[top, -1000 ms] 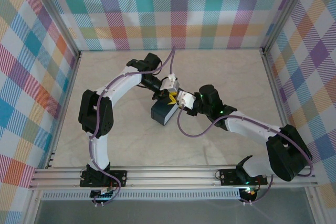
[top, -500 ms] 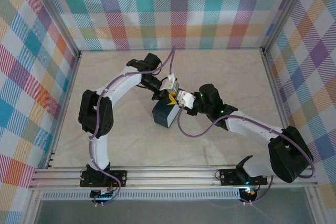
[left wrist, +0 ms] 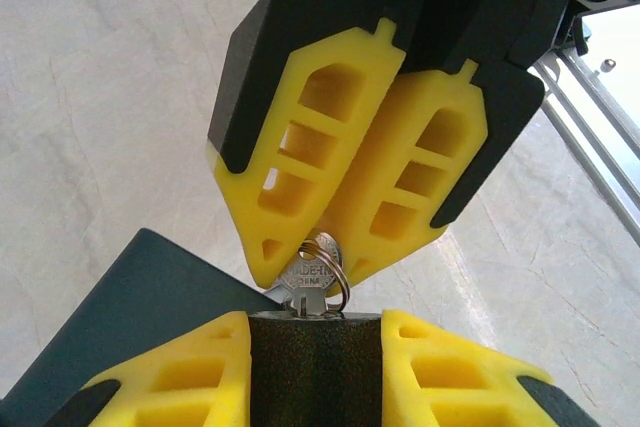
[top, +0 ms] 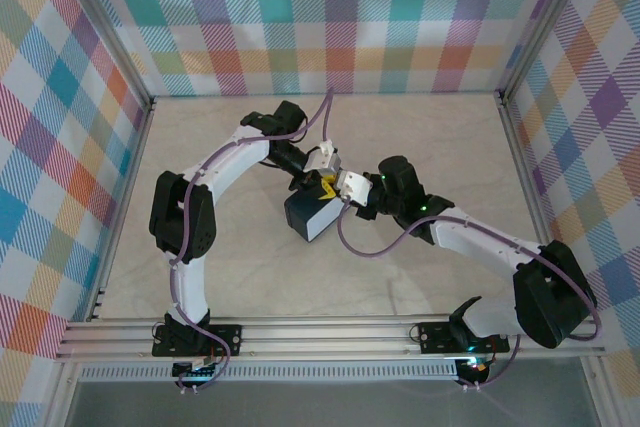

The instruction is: Unlock a padlock with a key

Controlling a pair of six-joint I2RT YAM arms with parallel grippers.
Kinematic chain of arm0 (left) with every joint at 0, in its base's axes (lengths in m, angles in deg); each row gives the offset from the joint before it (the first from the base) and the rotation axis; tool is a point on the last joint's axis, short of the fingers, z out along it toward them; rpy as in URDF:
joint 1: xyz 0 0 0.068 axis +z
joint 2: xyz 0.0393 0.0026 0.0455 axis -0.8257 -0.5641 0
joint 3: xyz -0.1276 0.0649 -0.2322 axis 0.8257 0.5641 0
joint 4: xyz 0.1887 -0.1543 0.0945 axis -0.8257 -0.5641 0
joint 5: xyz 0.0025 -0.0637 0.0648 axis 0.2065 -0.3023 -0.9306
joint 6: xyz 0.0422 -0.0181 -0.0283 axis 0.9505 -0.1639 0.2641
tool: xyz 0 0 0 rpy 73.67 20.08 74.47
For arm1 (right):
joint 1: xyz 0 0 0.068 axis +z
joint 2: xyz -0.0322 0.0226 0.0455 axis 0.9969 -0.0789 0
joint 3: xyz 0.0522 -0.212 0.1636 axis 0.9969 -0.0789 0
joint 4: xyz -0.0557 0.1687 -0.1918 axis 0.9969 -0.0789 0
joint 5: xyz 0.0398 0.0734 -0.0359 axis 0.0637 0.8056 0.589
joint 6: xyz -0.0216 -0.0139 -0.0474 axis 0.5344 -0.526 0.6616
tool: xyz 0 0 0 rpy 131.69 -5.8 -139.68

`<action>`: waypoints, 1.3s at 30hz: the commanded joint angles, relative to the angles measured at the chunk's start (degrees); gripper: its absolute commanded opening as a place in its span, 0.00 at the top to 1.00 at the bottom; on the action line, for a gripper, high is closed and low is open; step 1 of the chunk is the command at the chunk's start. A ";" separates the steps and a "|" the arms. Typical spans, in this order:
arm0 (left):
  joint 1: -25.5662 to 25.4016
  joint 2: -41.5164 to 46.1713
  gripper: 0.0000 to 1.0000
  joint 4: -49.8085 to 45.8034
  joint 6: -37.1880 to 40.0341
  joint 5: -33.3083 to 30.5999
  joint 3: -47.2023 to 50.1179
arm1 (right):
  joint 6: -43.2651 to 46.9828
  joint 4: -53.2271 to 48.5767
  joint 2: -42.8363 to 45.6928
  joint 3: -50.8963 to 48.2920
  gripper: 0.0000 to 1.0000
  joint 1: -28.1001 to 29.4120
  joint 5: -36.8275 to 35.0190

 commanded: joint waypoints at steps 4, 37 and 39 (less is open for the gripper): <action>-0.22 1.59 0.78 -1.84 1.66 4.84 -1.22 | -6.78 -2.53 -0.37 3.79 1.00 0.34 3.71; -0.20 2.64 0.54 3.44 -2.20 1.86 2.27 | -45.08 -18.11 -1.10 10.16 0.70 -0.98 8.10; -0.14 2.85 0.53 3.38 -2.53 1.29 1.81 | -42.34 -19.99 -1.50 10.38 0.70 -1.14 6.35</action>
